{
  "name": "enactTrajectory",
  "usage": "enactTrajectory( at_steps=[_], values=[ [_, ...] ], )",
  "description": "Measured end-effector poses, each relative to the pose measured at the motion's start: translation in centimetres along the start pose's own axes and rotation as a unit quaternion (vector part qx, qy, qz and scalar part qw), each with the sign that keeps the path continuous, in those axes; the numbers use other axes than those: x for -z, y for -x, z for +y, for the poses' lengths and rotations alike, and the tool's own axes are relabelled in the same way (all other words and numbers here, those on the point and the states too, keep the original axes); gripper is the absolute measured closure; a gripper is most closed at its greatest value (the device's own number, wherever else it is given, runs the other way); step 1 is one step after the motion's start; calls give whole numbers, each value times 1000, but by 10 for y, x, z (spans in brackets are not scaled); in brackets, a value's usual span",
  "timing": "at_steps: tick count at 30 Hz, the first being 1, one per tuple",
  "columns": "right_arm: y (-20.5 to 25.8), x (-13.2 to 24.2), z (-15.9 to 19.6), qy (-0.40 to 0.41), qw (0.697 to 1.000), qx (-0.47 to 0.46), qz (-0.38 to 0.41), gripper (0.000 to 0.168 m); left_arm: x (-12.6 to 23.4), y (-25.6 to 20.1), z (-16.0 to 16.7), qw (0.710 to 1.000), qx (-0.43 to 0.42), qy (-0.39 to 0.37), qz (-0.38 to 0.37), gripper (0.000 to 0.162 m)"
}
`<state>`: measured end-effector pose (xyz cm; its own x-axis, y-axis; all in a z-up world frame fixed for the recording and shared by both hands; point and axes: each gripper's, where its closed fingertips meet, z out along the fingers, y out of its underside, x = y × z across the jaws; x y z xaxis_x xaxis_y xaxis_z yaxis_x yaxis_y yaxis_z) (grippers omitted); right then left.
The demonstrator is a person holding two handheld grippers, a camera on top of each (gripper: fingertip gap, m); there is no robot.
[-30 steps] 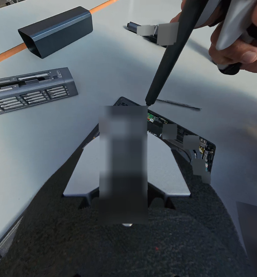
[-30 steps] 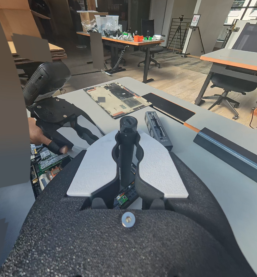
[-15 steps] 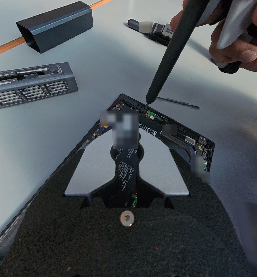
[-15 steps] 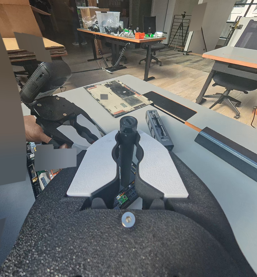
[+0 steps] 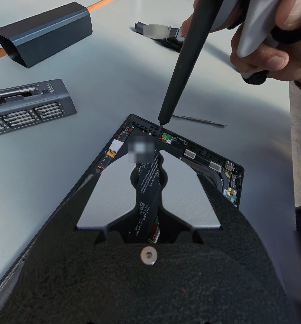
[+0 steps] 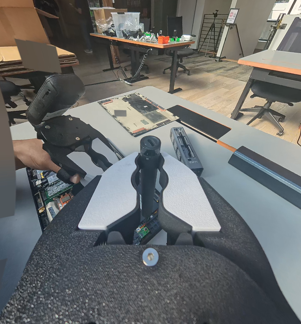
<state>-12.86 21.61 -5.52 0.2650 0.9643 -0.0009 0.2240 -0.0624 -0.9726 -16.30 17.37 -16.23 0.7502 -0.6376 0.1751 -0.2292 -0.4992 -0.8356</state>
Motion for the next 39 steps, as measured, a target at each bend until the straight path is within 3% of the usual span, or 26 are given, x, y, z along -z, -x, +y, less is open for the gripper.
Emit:
enactTrajectory(
  at_steps=[6,11,19,25,31,39],
  values=[
    [1,-4,0,16,1000,-5,14,150,-17,-8,-7,1000,-16,0,25,133],
    [6,-4,1,21,1000,15,-11,150,-24,-17,-15,994,-20,-10,110,129],
    [7,-4,1,26,999,31,-20,150,-39,-15,-15,996,-55,4,74,134],
    [9,-6,1,34,998,35,-46,150,-34,-28,-40,994,-50,-47,81,113],
    [9,-8,1,36,997,36,-53,150,-40,-24,-49,992,-47,-57,98,133],
    [8,-8,1,37,997,34,-52,150,-43,-26,-51,990,-57,-70,108,145]
  ],
)
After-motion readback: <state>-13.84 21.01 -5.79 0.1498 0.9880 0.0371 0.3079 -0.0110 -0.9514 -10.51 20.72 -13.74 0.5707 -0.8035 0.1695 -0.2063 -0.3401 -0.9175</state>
